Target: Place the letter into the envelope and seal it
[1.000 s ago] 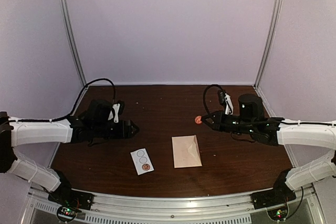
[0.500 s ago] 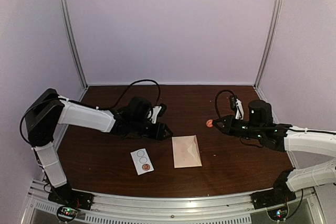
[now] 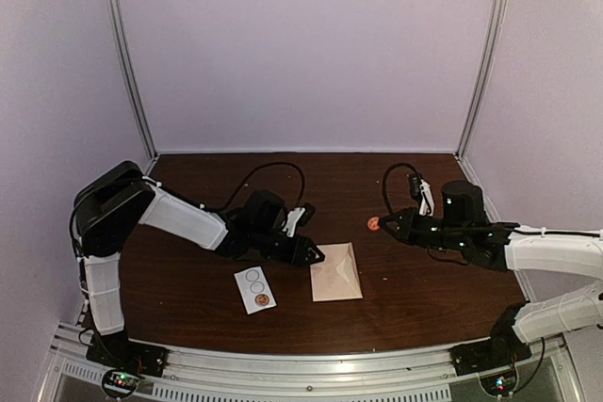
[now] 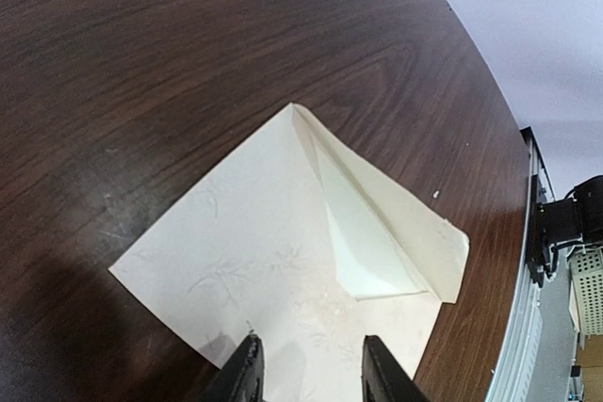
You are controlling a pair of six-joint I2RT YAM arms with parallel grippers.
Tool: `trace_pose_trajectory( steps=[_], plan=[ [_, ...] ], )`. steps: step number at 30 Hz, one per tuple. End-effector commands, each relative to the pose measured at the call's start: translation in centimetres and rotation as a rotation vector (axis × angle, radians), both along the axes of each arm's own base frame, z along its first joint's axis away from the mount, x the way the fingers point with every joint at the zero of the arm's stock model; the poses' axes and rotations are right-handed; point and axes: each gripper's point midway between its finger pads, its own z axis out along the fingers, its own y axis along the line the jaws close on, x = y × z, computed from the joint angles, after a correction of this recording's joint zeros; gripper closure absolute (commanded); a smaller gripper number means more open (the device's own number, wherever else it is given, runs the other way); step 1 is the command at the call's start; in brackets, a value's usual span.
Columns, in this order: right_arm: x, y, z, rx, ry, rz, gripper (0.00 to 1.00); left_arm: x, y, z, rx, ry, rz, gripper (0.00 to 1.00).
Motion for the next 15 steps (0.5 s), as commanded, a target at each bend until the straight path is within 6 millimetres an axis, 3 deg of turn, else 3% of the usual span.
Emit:
trace_pose_trajectory(
  steps=[1, 10, 15],
  plan=[
    [0.2, 0.4, 0.3, 0.030, -0.005, 0.011, 1.00, -0.7, 0.2, -0.8, -0.015, -0.007, -0.014, 0.63],
    [0.3, 0.5, 0.3, 0.038, -0.001, 0.013, 1.00, -2.8, 3.5, -3.3, 0.076, 0.018, -0.003, 0.65],
    [0.2, 0.5, 0.4, 0.040, 0.000, 0.011, 1.00, -4.0, 4.7, -2.9, 0.083, 0.018, -0.008, 0.65]
  ],
)
